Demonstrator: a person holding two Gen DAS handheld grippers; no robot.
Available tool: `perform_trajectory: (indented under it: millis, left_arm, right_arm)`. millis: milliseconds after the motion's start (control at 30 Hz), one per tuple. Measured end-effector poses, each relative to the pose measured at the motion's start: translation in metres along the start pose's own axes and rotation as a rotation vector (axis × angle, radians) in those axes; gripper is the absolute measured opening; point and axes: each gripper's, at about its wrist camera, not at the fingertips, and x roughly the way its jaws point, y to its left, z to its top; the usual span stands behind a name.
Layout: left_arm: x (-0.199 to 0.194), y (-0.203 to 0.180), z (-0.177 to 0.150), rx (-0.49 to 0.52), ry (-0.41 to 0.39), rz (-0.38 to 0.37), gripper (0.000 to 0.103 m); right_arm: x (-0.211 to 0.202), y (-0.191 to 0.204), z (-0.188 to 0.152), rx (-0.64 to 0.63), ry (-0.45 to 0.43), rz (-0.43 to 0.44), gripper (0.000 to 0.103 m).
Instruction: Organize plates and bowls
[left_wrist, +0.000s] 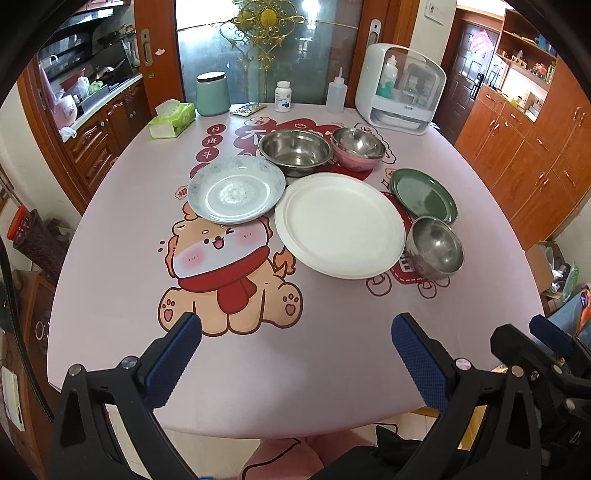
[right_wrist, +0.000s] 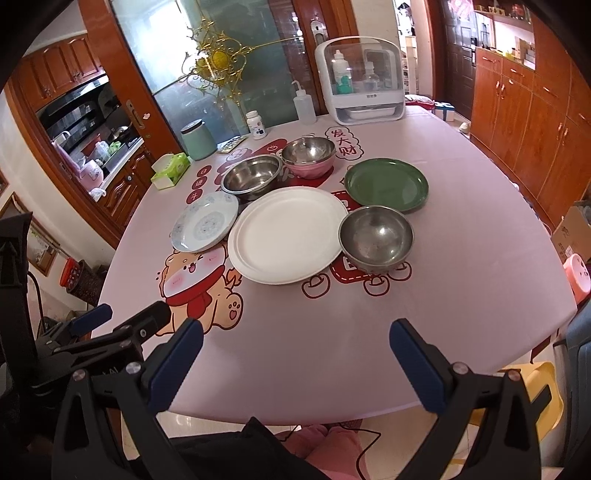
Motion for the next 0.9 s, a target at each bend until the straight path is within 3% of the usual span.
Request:
perform_trajectory:
  millis: [433, 900]
  left_arm:
    - [0.023, 0.009, 0.005, 0.0, 0.062, -0.01, 0.099]
    - [0.055, -0.01, 0.033, -0.063, 0.107, 0.039, 0.096]
  right_arm:
    - [0.009, -0.001, 0.0, 0.03, -0.019, -0.058, 0.101]
    - [0.036, -0.022, 0.044, -0.042, 0.001, 0.003, 0.097]
